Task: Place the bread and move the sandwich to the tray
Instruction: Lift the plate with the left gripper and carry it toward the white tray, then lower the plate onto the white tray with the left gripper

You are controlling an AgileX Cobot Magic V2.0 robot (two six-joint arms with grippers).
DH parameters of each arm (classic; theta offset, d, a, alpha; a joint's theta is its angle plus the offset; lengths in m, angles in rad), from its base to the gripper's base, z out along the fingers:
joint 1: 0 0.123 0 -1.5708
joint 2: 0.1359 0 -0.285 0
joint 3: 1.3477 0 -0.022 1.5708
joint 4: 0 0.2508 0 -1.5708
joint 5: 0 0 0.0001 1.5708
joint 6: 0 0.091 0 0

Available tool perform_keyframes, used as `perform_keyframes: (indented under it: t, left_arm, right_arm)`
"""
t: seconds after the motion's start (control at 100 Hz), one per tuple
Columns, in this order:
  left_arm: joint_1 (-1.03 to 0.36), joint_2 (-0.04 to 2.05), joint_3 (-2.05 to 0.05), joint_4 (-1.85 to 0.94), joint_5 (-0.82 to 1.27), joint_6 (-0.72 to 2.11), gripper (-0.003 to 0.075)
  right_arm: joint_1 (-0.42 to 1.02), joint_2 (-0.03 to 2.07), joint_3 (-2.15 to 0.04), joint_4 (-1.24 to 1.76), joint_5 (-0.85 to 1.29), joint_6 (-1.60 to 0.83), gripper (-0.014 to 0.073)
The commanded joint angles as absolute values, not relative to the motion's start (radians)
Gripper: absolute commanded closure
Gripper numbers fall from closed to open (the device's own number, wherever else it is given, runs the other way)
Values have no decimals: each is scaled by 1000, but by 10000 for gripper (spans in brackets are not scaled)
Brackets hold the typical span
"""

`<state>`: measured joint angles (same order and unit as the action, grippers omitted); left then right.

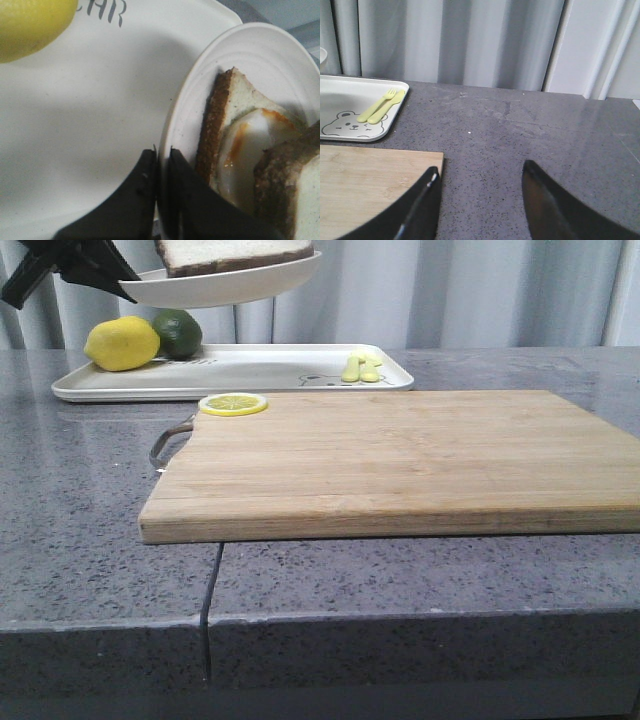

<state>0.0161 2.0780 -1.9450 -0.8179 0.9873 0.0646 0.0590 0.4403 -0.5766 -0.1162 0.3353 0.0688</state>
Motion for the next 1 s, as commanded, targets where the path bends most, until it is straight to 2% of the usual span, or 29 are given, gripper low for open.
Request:
perform_keyframes:
  t: [0.0, 0.36, 0.99]
  left_arm:
    - [11, 2050, -2019, -899, 980, 42, 740]
    - [8, 2130, -2042, -895, 924, 34, 740]
    - [-32, 2153, -2042, -881, 814, 22, 740]
  right_arm:
    - [54, 441, -604, -122, 265, 67, 210]
    - [54, 441, -604, -122, 265, 67, 210]
    - [54, 441, -604, -122, 264, 67, 210]
